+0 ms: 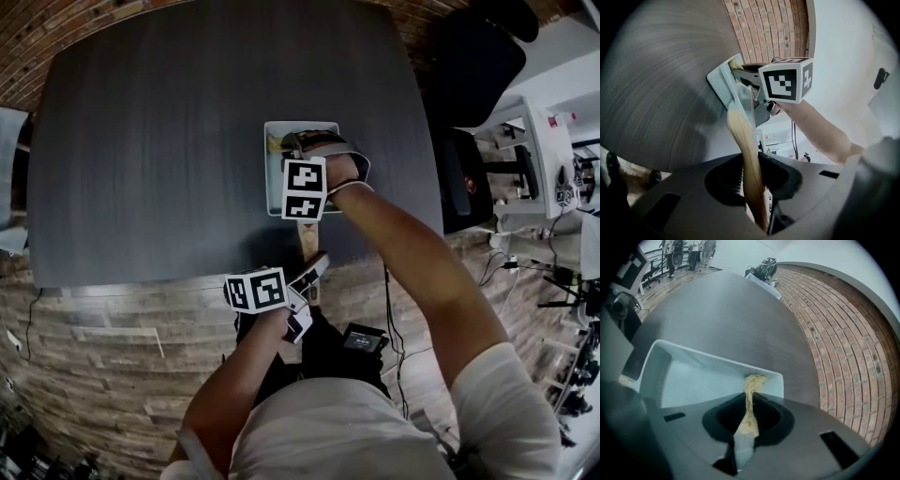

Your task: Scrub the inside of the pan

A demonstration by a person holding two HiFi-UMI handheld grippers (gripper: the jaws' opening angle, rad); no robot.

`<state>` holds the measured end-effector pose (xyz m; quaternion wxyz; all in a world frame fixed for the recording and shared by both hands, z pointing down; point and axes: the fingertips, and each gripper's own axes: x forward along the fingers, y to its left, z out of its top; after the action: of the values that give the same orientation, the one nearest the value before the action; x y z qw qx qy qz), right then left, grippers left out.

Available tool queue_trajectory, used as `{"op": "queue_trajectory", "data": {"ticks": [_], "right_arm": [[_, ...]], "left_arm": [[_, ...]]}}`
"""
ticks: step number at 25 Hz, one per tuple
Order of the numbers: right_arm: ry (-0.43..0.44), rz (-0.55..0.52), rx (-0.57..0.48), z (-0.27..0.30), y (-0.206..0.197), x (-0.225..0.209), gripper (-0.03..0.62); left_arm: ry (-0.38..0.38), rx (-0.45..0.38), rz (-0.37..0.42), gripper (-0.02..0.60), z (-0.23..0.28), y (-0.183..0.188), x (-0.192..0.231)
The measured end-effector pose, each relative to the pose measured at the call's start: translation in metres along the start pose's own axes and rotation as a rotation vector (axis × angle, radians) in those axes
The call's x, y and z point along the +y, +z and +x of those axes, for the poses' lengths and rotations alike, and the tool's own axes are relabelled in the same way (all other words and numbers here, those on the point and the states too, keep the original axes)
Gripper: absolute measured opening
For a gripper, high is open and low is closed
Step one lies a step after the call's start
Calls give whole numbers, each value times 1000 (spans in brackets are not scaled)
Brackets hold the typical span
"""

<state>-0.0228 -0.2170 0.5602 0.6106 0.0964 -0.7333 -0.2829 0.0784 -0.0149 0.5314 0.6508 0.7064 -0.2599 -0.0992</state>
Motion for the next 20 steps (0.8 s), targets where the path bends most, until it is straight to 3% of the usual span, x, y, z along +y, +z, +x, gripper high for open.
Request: {"op": "queue_trajectory", "data": {"ticks": [10,20], "right_arm": [[130,-76,-42,-18,10,29,54],[249,-105,-70,-33,17,56,54]], "left_arm": [[12,64,47,87,0,-1,0],[17,62,50,87,0,-1,1]]}}
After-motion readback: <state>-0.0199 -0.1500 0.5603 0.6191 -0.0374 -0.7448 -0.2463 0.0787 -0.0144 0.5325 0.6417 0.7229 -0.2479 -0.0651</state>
